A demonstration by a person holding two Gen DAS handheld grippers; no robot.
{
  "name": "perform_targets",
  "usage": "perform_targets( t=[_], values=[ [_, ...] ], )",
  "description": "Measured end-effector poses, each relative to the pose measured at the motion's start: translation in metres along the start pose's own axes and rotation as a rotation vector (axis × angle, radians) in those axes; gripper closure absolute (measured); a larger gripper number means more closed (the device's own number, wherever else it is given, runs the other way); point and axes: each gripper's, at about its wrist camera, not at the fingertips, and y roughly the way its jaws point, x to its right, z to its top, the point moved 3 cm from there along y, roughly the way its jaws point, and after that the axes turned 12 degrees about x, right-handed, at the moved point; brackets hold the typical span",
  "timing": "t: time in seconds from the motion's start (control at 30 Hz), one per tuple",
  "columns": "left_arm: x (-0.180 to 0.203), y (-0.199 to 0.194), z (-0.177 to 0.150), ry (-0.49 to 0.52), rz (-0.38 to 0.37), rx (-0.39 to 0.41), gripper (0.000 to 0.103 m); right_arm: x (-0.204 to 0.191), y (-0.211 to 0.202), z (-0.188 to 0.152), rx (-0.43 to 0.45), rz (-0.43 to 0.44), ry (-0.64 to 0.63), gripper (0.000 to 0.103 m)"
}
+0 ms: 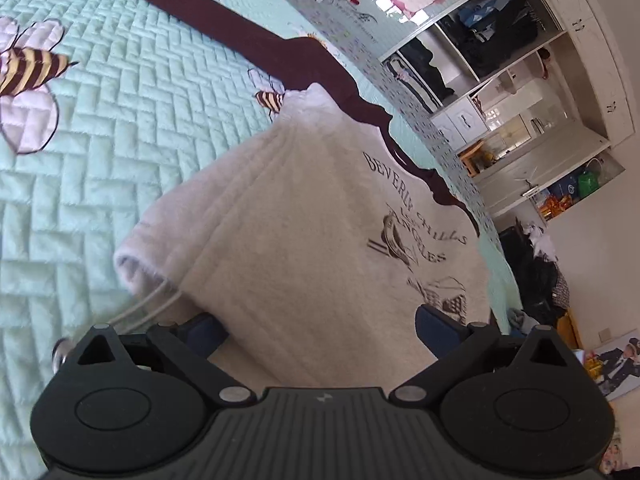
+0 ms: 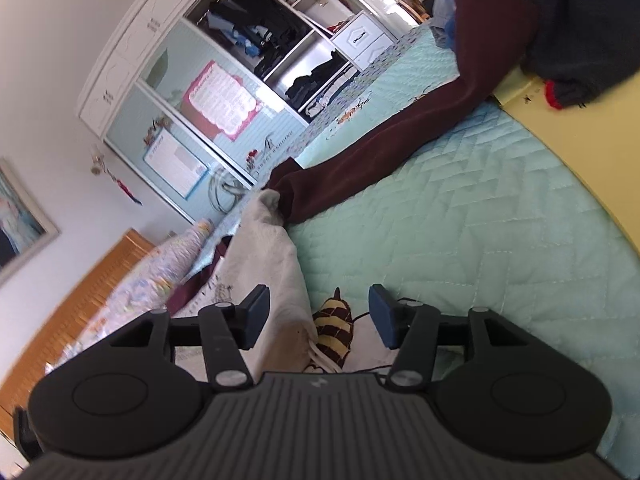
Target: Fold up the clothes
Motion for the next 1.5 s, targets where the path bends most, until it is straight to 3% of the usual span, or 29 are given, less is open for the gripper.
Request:
perform_targets(
  t=[0.03,0.07,0.1,0.17,0.27,0.4,0.5,0.57,0.63,0.67,0.77,0.8,0.83,0.87,0.9,0.97,1.07,1.23,1.37,1.4,1.5],
  values=[
    [0.003,0.001,0.0,0.043,0.018,0.005,0.017,-0.001,0.0,-0.001,-0.003,-0.005,-0.015,0.045],
    [0.007,0.0,-0.001,0.115,0.046,0.005,0.061,-0.003,0.0,-0.001,-0.006,-0.01,-0.028,0.045],
    [0.009,-0.001,-0.002,0.176,0.071,-0.003,0.088,-0.004,0.001,-0.002,-0.01,-0.016,-0.04,0.045],
    [0.008,-0.006,-0.003,0.249,0.105,-0.017,0.093,-0.01,0.002,-0.002,-0.024,-0.031,-0.079,0.044],
    [0.002,-0.021,0.002,0.308,0.17,0.019,0.093,-0.026,0.003,-0.005,-0.063,-0.046,-0.182,0.043],
    [-0.011,-0.027,0.009,0.29,0.176,0.017,0.087,-0.046,-0.004,-0.007,-0.054,-0.085,-0.292,0.043],
    [-0.011,-0.025,0.008,0.294,0.167,-0.005,0.071,-0.059,-0.008,-0.007,-0.048,-0.098,-0.352,0.043],
    [-0.007,-0.022,0.004,0.308,0.147,-0.001,0.05,-0.068,-0.011,-0.004,-0.042,-0.093,-0.366,0.043],
    [-0.001,-0.018,0.0,0.306,0.106,0.008,0.027,-0.077,-0.013,0.003,-0.034,-0.027,-0.312,0.043],
    [0.003,-0.016,-0.002,0.311,0.102,0.013,0.021,-0.082,-0.012,0.006,-0.048,0.025,-0.269,0.042],
    [0.01,-0.015,-0.007,0.319,0.113,0.031,0.02,-0.089,0.006,0.005,-0.192,0.234,-0.075,0.032],
    [0.01,-0.017,-0.008,0.312,0.114,0.037,0.02,-0.085,0.016,0.0,-0.256,0.256,-0.042,0.032],
    [0.007,-0.019,-0.007,0.301,0.12,0.043,0.021,-0.075,0.025,-0.006,-0.289,0.182,-0.067,0.036],
    [0.003,-0.023,-0.005,0.29,0.134,0.051,0.026,-0.061,0.032,-0.012,-0.308,0.041,-0.126,0.051],
    [-0.003,-0.028,-0.002,0.278,0.152,0.062,0.027,-0.045,0.034,-0.014,-0.302,-0.062,-0.147,0.103],
    [-0.012,-0.038,0.002,0.267,0.175,0.081,0.026,-0.018,0.021,-0.008,-0.262,-0.047,0.004,0.103],
    [-0.025,-0.05,0.004,0.236,0.189,0.081,0.024,-0.012,0.007,-0.004,-0.263,-0.021,0.022,0.103],
    [-0.024,-0.079,0.002,0.19,0.113,0.091,0.023,-0.019,-0.006,-0.001,-0.231,-0.041,-0.013,0.082],
    [-0.006,-0.098,0.017,0.252,0.058,0.192,0.02,-0.037,-0.012,0.01,-0.141,-0.032,-0.092,0.045],
    [-0.002,-0.097,0.023,0.28,0.064,0.22,0.018,-0.043,-0.008,0.011,-0.143,-0.031,-0.134,0.036],
    [0.002,-0.074,0.046,0.381,0.143,0.219,0.008,-0.06,0.004,0.012,-0.161,-0.026,-0.244,0.031]
  ],
)
